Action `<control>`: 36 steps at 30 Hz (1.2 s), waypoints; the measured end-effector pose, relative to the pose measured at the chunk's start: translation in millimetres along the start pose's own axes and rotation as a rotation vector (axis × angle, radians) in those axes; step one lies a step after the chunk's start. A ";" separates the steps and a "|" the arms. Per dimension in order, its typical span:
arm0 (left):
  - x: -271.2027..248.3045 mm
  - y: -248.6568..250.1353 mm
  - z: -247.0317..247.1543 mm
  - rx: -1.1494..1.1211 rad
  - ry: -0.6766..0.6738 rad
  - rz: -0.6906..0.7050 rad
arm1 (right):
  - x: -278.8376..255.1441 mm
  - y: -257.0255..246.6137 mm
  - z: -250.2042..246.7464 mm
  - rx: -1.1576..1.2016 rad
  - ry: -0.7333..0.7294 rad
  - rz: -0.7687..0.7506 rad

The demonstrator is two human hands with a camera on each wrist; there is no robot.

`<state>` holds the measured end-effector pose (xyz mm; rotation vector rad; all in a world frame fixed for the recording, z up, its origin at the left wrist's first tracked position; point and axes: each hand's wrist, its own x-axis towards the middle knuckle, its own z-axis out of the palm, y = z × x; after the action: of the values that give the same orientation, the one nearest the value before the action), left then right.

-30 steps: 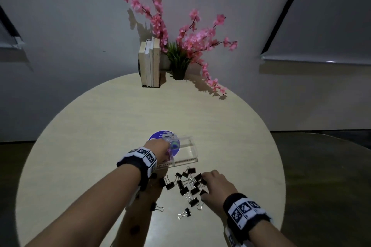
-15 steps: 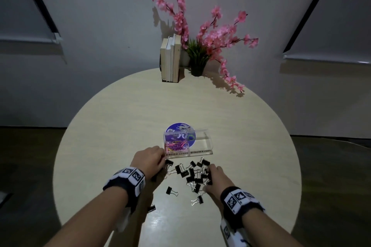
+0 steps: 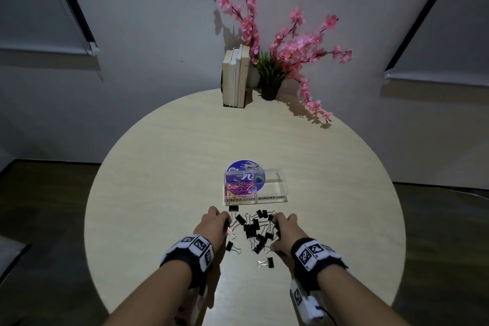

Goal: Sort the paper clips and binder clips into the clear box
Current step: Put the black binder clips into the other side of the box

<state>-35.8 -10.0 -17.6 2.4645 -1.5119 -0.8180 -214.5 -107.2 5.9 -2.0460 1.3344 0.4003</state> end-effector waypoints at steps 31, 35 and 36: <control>-31.1 -11.6 -21.5 0.059 -0.062 -0.091 | -12.9 4.8 -8.9 0.036 0.103 0.071; -36.6 -21.4 -14.3 0.081 -0.073 -0.120 | -23.8 7.9 -3.5 0.126 0.065 0.043; -40.0 -23.5 -12.9 0.088 -0.085 -0.124 | -26.0 7.5 -1.3 0.101 0.042 0.034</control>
<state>-24.6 33.7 -0.7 2.6416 -1.4638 -0.9066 -232.6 -92.0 19.1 -1.9607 1.3875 0.3001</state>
